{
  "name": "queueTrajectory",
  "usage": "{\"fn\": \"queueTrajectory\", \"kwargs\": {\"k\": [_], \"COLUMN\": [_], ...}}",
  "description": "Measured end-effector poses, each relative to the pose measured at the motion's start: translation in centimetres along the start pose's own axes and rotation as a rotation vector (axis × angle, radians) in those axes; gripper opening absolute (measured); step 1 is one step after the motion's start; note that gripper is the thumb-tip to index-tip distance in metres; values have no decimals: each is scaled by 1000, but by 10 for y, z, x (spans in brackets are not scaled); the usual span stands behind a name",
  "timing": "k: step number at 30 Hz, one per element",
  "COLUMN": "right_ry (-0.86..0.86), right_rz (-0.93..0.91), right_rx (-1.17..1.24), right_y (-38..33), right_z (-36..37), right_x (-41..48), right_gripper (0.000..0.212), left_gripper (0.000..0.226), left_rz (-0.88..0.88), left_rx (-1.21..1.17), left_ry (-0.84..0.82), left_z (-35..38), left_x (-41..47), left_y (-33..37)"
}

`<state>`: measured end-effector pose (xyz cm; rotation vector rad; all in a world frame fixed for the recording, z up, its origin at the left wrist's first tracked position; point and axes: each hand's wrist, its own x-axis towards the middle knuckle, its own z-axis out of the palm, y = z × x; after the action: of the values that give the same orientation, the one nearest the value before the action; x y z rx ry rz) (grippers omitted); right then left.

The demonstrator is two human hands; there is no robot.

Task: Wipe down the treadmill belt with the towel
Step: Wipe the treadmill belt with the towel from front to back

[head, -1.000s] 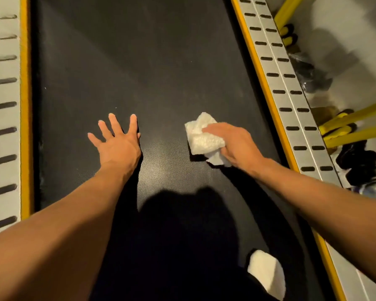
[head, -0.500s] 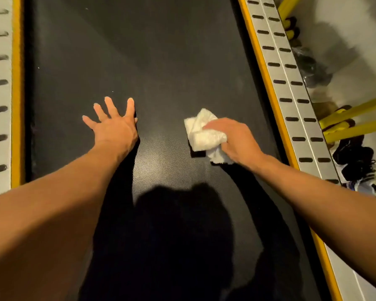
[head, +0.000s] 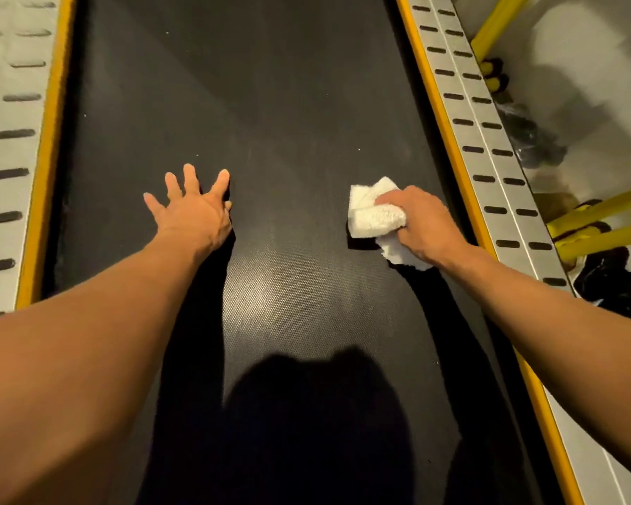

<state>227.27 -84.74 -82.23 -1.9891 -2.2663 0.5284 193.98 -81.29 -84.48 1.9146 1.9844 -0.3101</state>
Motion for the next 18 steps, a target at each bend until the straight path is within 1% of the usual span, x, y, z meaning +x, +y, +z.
{"fn": "queueTrajectory", "kwargs": {"k": [2,3,5,7,8,10,11,12,13,15,16,17,18], "right_ry": [172,235,249,192,152,18,-9,20,89,224,227,195,160], "right_rz": [136,203,244,150,63,-110,-157,-152,-95,87,170,219,232], "right_rx": [23,34,-29,-113,-95,-68,-91,-91,-59,1,-5,-40,-87], "right_y": [17,22,22,6,-3,-18,-19,-17,-9,13,24,28,24], "right_z": [-8,-11,-6,5,10,12,9,3,-4,-16,-18,-14,-7], "right_x": [10,10,3,-10,-16,-28,-29,-27,-22,-12,-10,-11,-15], "right_gripper": [48,48,44,38,34,28,29,32,35,42,46,46,44], "left_gripper": [53,53,53,53,53,53,53,54,54,56,56,55,55], "left_rz": [11,17,34,54,69,119,147,169,184,215,231,243,247], "left_rx": [13,21,22,24,35,65,83,104,124,162,172,170,158], "left_ry": [26,35,48,44,43,59,70,83,94,109,116,121,120], "left_z": [6,8,10,9,9,11,12,13,14,15,15,14,12], "left_x": [-9,-14,-22,-28,-31,-38,-42,-46,-50,-59,-62,-65,-68], "left_y": [-3,-3,-4,-7,-9,-15,-18,-21,-25,-33,-35,-37,-39]}}
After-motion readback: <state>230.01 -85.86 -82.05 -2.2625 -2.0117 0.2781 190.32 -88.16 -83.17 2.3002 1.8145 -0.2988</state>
